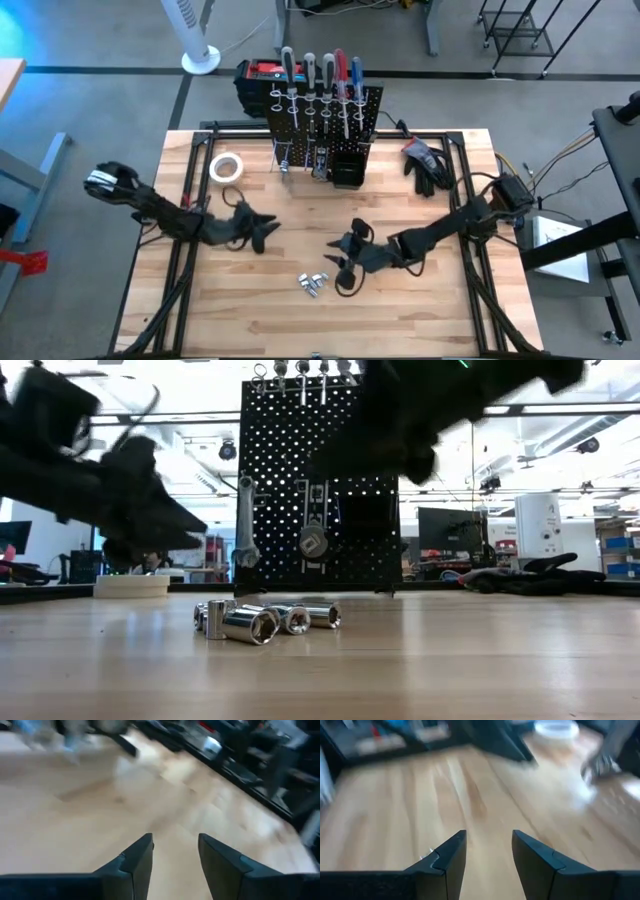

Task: Hang tools onto peg board
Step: Put the socket wrench into the bin on the peg board

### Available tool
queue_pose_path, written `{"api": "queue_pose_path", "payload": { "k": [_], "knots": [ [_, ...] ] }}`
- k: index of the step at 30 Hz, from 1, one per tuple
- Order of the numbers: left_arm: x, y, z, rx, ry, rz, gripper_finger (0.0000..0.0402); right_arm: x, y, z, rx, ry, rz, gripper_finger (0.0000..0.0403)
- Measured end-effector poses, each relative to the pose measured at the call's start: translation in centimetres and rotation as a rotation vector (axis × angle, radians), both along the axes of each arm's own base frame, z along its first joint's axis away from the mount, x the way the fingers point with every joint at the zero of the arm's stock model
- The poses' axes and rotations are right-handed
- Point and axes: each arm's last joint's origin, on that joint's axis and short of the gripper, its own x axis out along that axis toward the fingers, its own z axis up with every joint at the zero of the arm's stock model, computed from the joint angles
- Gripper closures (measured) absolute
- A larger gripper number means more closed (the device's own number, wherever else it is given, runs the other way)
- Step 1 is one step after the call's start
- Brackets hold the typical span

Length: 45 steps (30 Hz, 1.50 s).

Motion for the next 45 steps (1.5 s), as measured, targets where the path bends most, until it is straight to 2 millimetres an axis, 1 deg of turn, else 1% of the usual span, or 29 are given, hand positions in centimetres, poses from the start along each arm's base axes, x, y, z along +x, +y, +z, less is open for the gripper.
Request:
{"api": "queue_pose_path", "payload": {
  "k": [2,4,5,8,10,12,14,18,19,21,24,25,27,29,31,33,35,37,39,41,43,45],
  "knots": [
    [0.1,-1.4,0.2,-0.012,-0.002,-0.052,0.0258,-0.6,0.5,-0.6,0.046,0.036,0.065,0.0254],
    [0.1,-2.8,0.4,0.007,0.012,-0.117,0.0267,-0.7,1.2,-1.2,0.118,0.069,0.148,0.0254],
    [0.3,-3.5,0.6,0.022,0.026,-0.147,0.0271,-0.9,1.4,-1.6,0.143,0.089,0.183,0.0254],
    [0.7,-5.4,0.9,0.082,0.097,-0.243,0.0284,-1.1,2.4,-2.5,0.158,0.119,0.234,0.0254],
    [1.5,-6.7,1.2,0.092,0.141,-0.288,0.0286,-1.4,2.9,-3.2,0.135,0.144,0.239,0.0254],
    [1.9,-7.3,1.0,0.072,0.181,-0.281,0.0287,-1.3,3.4,-4.0,0.128,0.150,0.233,0.0254],
    [2.8,-8.0,0.8,0.068,0.200,-0.275,0.0287,-1.6,3.3,-5.0,0.115,0.188,0.217,0.0254],
    [4.4,-9.4,0.0,0.121,0.244,-0.312,0.0287,-1.3,3.4,-5.9,0.115,0.188,0.216,0.0254],
    [4.5,-9.5,-0.3,0.145,0.268,-0.323,0.0287,-1.2,3.5,-6.1,0.112,0.188,0.213,0.0254],
    [5.6,-10.2,-0.7,0.157,0.278,-0.330,0.0287,-1.2,3.4,-6.5,0.077,0.197,0.200,0.0254],
    [6.3,-10.5,-1.6,0.183,0.313,-0.315,0.0287,-0.7,3.6,-7.0,0.062,0.155,0.183,0.0254],
    [6.8,-10.8,-1.8,0.178,0.313,-0.321,0.0287,-0.7,3.4,-7.3,0.044,0.165,0.176,0.0254],
    [6.8,-10.8,-2.2,0.187,0.332,-0.322,0.0287,0.0,3.4,-7.9,0.040,0.152,0.163,0.0254],
    [7.4,-11.1,-2.5,0.173,0.331,-0.328,0.0287,0.0,3.2,-8.6,0.020,0.180,0.162,0.0254],
    [7.1,-10.9,-2.9,0.180,0.355,-0.335,0.0287,0.8,3.4,-8.9,0.025,0.159,0.155,0.0254],
    [7.5,-11.0,-3.1,0.154,0.352,-0.342,0.0287,0.9,3.2,-9.3,0.014,0.172,0.145,0.0254],
    [7.2,-10.8,-3.2,0.154,0.363,-0.346,0.0287,1.5,3.3,-9.7,0.009,0.160,0.126,0.0254],
    [7.5,-10.7,-3.3,0.137,0.355,-0.337,0.0287,1.6,3.3,-9.8,0.013,0.161,0.127,0.0254],
    [7.2,-10.6,-3.2,0.130,0.361,-0.346,0.0287,1.9,3.4,-10.2,0.009,0.165,0.117,0.0254],
    [7.4,-10.6,-3.2,0.131,0.358,-0.338,0.0287,1.9,3.4,-9.8,0.008,0.161,0.120,0.0256],
    [7.2,-10.6,-3.1,0.132,0.356,-0.346,0.0287,2.2,3.4,-9.9,0.001,0.156,0.107,0.0260],
    [7.3,-10.5,-3.2,0.130,0.357,-0.342,0.0287,2.1,3.4,-9.6,0.003,0.157,0.115,0.0265]
  ]
}}
